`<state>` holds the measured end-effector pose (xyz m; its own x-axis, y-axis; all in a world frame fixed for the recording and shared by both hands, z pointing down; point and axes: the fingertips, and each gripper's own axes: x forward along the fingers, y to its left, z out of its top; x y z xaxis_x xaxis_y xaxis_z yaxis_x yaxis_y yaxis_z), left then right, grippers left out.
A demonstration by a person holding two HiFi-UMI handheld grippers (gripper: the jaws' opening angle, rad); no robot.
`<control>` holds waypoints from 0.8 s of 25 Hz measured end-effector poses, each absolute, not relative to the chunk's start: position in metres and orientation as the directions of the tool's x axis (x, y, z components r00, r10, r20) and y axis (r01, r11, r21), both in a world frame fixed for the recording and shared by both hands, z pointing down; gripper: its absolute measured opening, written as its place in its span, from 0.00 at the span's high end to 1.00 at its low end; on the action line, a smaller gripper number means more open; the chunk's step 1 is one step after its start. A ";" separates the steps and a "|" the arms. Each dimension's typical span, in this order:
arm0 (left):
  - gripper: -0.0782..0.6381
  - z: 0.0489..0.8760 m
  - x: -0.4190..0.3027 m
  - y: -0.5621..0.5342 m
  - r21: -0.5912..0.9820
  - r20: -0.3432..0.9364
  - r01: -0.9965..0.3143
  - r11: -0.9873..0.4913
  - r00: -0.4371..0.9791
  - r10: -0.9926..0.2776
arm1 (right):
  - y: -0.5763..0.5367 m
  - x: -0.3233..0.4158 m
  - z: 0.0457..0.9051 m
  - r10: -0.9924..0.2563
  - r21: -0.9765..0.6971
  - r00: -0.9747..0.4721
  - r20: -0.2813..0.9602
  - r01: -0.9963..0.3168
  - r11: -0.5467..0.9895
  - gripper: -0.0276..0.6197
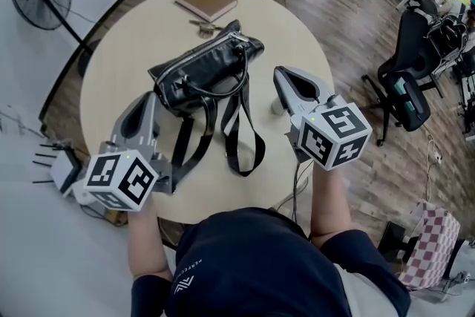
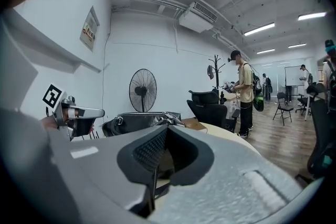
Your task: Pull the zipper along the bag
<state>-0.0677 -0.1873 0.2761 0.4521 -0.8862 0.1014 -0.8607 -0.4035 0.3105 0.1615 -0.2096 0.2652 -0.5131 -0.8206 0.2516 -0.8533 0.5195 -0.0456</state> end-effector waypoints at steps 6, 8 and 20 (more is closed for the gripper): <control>0.89 0.277 -0.066 -0.187 0.308 0.106 -0.862 -0.402 0.451 -0.886 | -0.206 0.167 0.265 -0.827 -0.063 -0.507 0.243 -0.859 0.509 0.95; 0.89 0.277 -0.067 -0.187 0.307 0.105 -0.863 -0.402 0.451 -0.886 | -0.206 0.167 0.264 -0.829 -0.063 -0.505 0.241 -0.860 0.506 0.95; 0.89 0.278 -0.065 -0.184 0.304 0.104 -0.864 -0.402 0.450 -0.887 | -0.204 0.173 0.262 -0.831 -0.083 -0.507 0.228 -0.861 0.502 0.95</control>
